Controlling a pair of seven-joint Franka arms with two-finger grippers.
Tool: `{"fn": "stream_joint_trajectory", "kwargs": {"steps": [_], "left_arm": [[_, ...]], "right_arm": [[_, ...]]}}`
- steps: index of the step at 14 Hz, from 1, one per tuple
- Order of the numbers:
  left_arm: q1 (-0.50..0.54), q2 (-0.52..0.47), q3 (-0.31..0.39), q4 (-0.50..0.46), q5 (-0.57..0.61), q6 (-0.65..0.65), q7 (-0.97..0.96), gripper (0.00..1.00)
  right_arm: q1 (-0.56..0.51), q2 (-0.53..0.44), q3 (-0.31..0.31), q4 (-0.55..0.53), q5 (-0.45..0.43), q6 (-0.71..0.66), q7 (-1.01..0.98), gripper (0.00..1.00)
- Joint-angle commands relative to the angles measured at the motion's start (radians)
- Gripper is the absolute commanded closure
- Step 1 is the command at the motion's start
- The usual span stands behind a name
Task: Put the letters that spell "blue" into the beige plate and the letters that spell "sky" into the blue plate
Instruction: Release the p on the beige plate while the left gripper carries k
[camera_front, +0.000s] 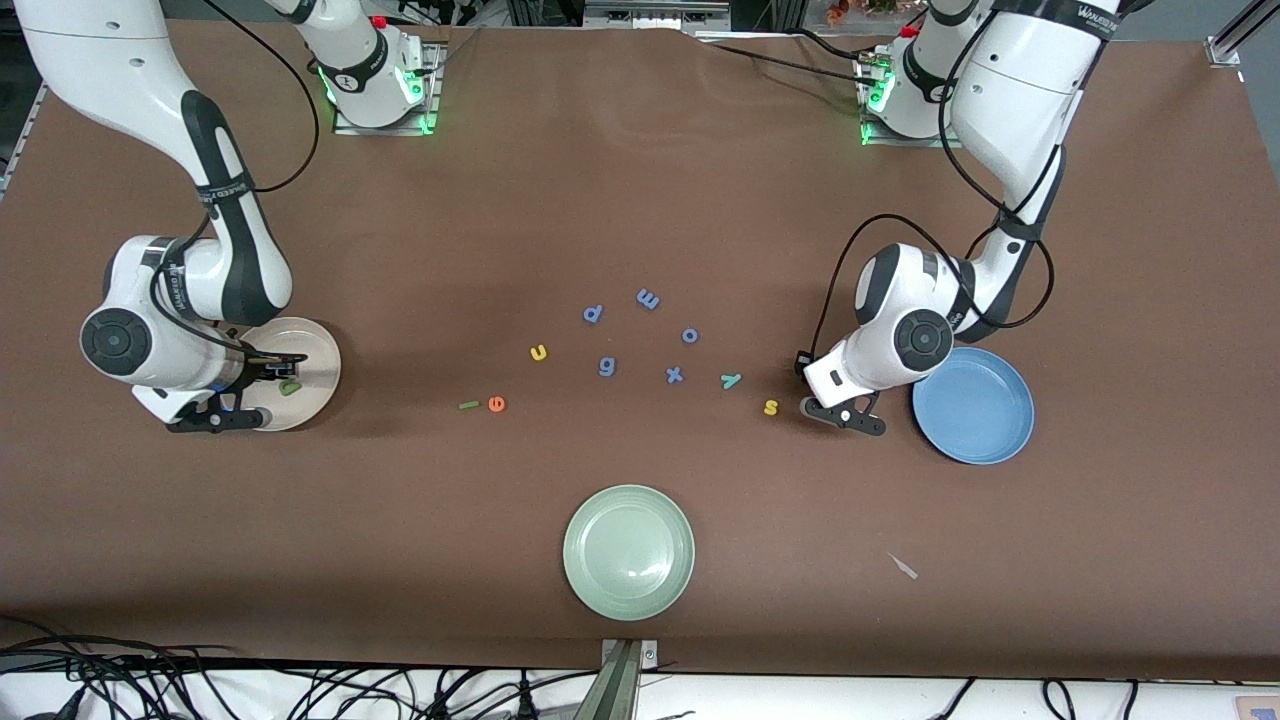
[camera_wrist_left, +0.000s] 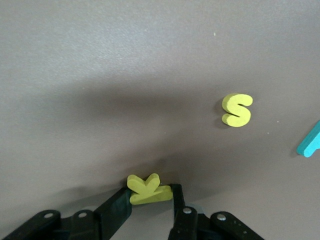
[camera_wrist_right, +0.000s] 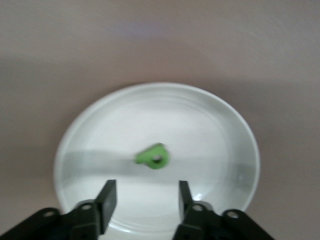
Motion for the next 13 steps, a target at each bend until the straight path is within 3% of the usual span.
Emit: {"fn": "stream_joint_trajectory", "kwargs": {"steps": [1, 5, 6, 9, 10, 13], "left_arm": [[0.057, -0.101, 0.006, -0.04, 0.032, -0.042, 0.021, 0.76], [0.206, -0.212, 0.006, -0.109, 0.042, -0.079, 0.195, 0.75], [0.236, -0.212, 0.006, -0.119, 0.042, -0.079, 0.237, 0.7], [0.283, -0.197, 0.006, -0.129, 0.042, -0.07, 0.256, 0.18], [0.286, -0.189, 0.006, -0.13, 0.042, -0.063, 0.257, 0.12], [0.284, -0.198, 0.006, -0.126, 0.042, -0.057, 0.252, 0.12]], "right_arm": [[0.005, 0.005, 0.055, 0.075, 0.021, -0.081, 0.053, 0.0], [0.016, 0.025, 0.176, 0.107, 0.031, -0.087, 0.07, 0.0], [0.034, 0.038, 0.19, 0.119, 0.032, -0.086, 0.07, 0.0], [0.117, 0.042, 0.194, 0.122, 0.028, -0.08, 0.047, 0.0], [0.151, 0.048, 0.195, 0.124, 0.023, -0.061, 0.033, 0.0], [0.197, 0.074, 0.195, 0.119, 0.019, 0.02, -0.175, 0.0]]}}
